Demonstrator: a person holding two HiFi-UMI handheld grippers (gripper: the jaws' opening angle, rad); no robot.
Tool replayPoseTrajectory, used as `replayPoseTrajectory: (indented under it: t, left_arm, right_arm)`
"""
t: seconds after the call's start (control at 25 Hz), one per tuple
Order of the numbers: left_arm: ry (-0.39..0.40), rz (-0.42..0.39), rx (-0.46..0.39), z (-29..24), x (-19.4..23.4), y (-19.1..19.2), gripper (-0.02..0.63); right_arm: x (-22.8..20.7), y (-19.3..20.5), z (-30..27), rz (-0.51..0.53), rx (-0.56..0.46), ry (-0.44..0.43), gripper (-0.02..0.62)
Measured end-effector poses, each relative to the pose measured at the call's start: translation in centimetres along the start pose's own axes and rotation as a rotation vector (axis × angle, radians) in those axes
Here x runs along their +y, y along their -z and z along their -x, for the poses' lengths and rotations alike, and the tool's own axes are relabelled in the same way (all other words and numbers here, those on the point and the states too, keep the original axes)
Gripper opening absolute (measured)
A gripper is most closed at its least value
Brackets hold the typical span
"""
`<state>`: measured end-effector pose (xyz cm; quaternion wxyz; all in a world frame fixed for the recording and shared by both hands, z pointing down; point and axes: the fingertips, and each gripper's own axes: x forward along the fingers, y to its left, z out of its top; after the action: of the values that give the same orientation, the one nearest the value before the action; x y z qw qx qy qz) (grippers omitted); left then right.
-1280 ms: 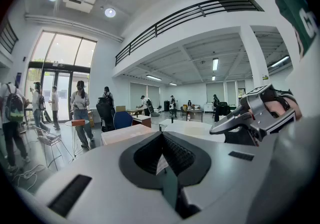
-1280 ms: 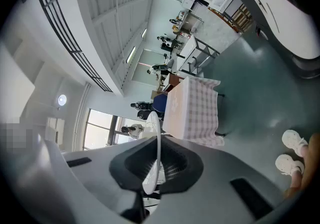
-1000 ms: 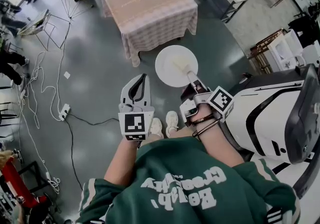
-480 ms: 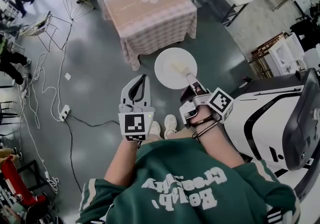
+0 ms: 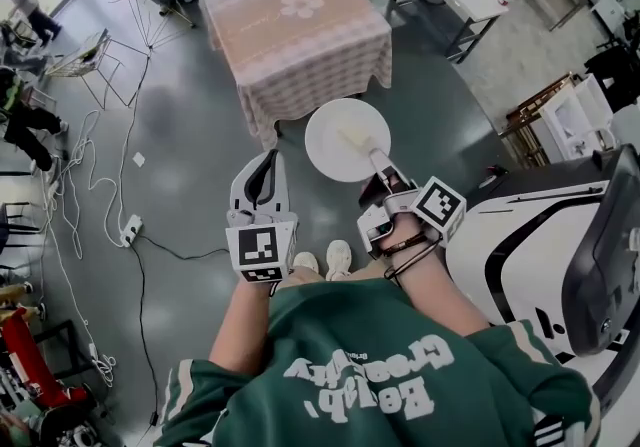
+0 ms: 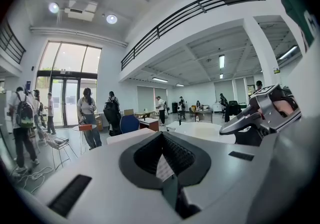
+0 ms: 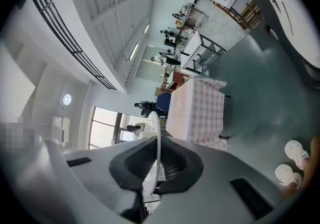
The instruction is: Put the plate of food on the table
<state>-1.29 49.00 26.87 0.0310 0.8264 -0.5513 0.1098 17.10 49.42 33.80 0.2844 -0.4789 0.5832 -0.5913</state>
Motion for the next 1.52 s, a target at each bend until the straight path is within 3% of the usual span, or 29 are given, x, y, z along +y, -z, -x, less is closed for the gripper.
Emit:
replayPoseTrajectory:
  t: [0.8, 1.12, 1.52]
  left_arm:
    - [-0.012, -0.044, -0.015, -1.2, -0.3, -1.6, 0.009]
    - [0.006, -0.035, -0.045, -1.7, 3.1, -2.7, 0.009]
    - [0.06, -0.066, -0.081, -1.0, 7.1, -3.7, 0.009]
  right_arm:
    - [0.8, -1.7, -1.0, -0.007, 0.0, -0.038, 0.023]
    - [3.0, -0.9, -2.6, -0.002, -0.048, -0.063, 0.023]
    - [6.0, 3.1, -4.6, 0.017, -0.075, -0.073, 0.024]
